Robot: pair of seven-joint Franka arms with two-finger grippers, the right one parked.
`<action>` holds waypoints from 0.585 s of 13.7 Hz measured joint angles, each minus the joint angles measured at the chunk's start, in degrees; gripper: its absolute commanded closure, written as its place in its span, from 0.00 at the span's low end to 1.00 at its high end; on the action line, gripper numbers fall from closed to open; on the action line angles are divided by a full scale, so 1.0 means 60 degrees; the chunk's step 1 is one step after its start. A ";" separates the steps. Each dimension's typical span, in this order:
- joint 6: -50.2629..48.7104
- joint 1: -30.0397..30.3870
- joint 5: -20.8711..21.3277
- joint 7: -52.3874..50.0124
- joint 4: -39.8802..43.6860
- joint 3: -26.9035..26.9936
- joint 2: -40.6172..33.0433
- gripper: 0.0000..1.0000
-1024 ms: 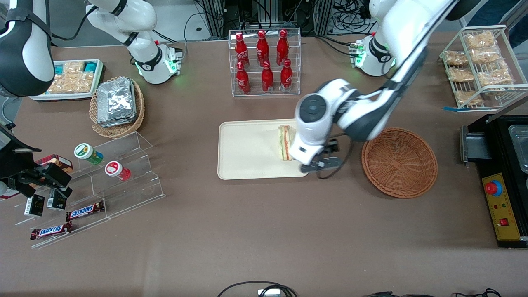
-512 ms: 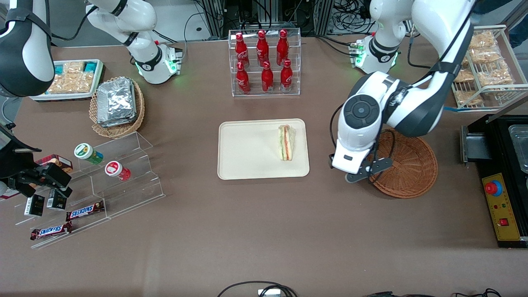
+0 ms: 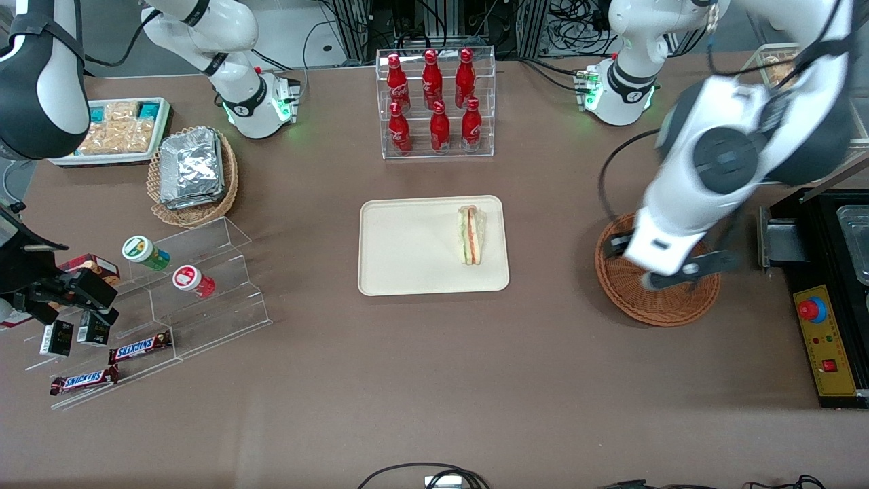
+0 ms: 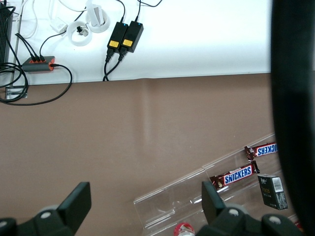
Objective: Place sandwich from basket to tray
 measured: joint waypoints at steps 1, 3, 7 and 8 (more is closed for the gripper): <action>-0.0373 0.0005 -0.0245 0.0823 0.0001 0.0390 -0.0375 0.00; -0.1065 0.0008 -0.0668 0.2525 -0.0001 0.1116 -0.1009 0.00; -0.1479 0.0014 -0.0892 0.4989 -0.0005 0.2010 -0.1686 0.00; -0.1497 0.0013 -0.0894 0.5311 -0.0005 0.2066 -0.1744 0.00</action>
